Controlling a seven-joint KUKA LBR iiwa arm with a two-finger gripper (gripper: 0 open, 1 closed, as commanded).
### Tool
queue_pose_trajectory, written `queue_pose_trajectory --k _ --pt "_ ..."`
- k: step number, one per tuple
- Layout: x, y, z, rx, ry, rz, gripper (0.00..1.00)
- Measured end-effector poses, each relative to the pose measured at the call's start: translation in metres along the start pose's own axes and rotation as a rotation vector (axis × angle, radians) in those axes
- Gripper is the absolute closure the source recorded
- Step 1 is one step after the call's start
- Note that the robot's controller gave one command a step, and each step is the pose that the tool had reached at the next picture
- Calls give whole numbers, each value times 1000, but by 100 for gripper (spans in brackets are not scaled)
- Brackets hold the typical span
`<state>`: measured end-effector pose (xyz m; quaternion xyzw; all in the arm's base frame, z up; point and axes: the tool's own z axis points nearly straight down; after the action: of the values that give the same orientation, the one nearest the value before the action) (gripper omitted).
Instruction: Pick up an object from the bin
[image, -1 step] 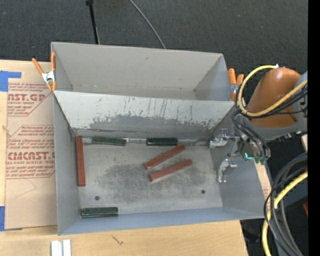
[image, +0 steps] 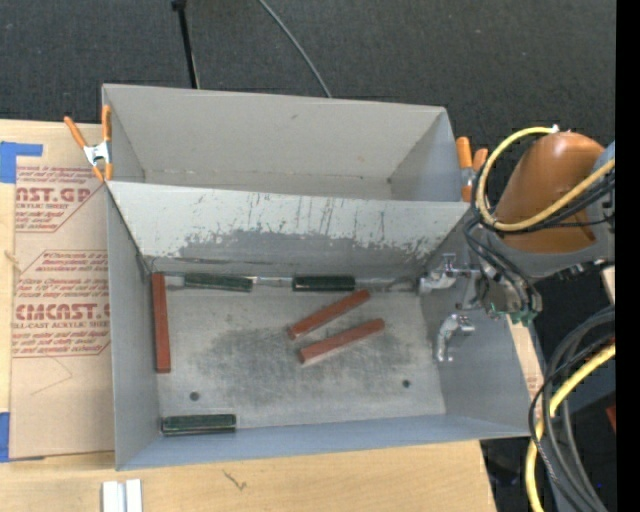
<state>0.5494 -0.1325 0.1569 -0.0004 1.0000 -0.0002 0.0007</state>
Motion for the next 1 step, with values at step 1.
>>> queue_pose_trajectory --k 1 --pt "-30 42 26 3 -5 -134 0"
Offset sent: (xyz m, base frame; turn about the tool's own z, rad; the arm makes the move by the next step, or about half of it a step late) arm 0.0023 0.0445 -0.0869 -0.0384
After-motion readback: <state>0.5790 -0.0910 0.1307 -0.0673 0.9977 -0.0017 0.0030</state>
